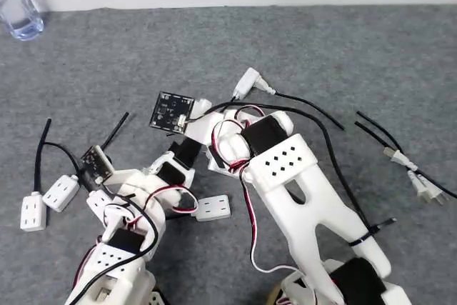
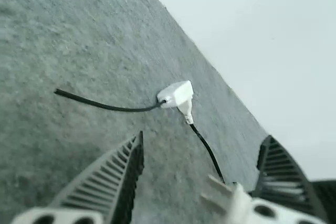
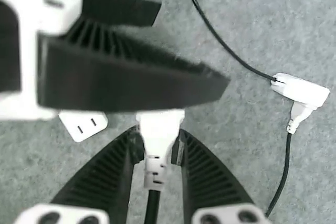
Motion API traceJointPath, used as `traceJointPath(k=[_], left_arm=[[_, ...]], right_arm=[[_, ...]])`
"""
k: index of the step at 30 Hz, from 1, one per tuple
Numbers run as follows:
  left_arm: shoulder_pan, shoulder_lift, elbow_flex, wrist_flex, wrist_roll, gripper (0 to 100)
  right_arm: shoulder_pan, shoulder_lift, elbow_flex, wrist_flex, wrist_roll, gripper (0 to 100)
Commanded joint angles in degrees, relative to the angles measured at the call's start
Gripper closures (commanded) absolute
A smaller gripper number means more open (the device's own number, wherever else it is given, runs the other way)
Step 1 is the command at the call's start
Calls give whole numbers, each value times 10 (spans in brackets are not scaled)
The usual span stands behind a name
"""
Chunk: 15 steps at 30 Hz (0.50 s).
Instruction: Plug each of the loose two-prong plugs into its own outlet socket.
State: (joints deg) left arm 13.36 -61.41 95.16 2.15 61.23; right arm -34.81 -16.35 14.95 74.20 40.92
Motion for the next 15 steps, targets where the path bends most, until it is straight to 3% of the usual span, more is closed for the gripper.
traceJointPath(k=[1, 15], left_arm=[[19, -4, -3, -13, 3, 670], [18, -4, -1, -11, 3, 670]], right_arm=[[0, -25, -40, -9, -13, 990], [51, -26, -82, 30, 2, 990]])
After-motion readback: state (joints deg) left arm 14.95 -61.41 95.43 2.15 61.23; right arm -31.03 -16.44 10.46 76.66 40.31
